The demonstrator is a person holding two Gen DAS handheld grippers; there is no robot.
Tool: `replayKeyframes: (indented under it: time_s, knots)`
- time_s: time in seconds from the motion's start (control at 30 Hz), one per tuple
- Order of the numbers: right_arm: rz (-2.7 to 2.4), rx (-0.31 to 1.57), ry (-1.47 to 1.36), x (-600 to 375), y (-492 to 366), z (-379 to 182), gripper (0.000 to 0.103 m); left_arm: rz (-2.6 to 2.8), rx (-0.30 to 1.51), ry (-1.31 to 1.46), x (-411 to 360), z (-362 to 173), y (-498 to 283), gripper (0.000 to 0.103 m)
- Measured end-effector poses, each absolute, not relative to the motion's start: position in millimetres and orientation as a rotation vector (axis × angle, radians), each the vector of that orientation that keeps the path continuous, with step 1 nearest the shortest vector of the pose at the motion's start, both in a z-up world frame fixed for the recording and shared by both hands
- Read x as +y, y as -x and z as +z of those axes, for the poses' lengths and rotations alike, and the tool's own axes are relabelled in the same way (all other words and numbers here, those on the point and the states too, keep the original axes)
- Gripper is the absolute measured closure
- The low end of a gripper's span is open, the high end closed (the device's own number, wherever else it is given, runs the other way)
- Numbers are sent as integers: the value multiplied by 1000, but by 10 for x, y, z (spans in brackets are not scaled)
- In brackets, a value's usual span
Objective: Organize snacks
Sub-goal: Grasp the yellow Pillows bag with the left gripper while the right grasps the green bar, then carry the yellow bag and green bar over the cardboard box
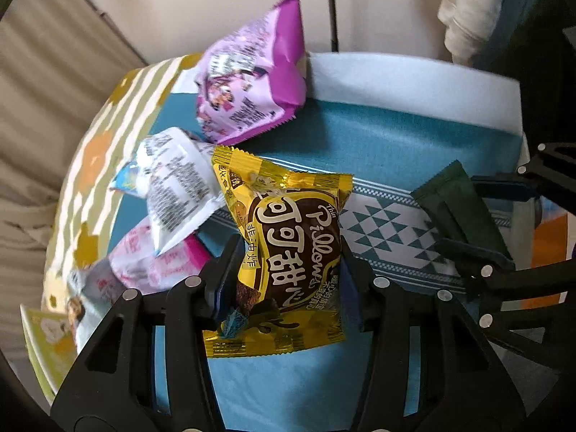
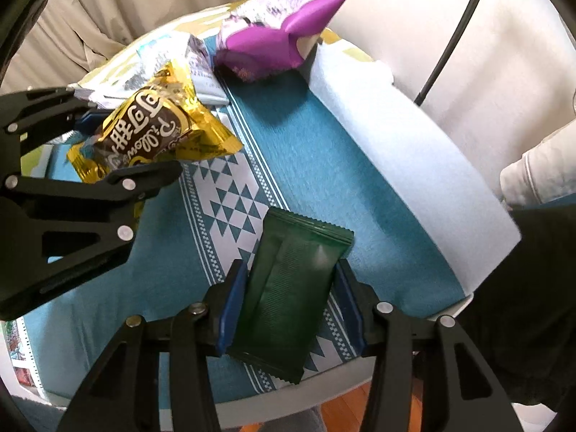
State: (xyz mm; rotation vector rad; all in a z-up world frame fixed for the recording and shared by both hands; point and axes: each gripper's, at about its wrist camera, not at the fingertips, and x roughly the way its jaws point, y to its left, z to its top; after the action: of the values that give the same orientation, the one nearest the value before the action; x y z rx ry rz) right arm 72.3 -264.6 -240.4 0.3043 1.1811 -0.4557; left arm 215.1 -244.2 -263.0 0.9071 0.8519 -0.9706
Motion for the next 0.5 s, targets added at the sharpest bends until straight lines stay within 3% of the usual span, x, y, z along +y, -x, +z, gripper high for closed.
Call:
replayKeyframes:
  time_s: [0.5]
  knots:
    - [-247,1005,-170,-2598,-648,-1351,58,-669,905,-504,-1687,-1616,-2272,57]
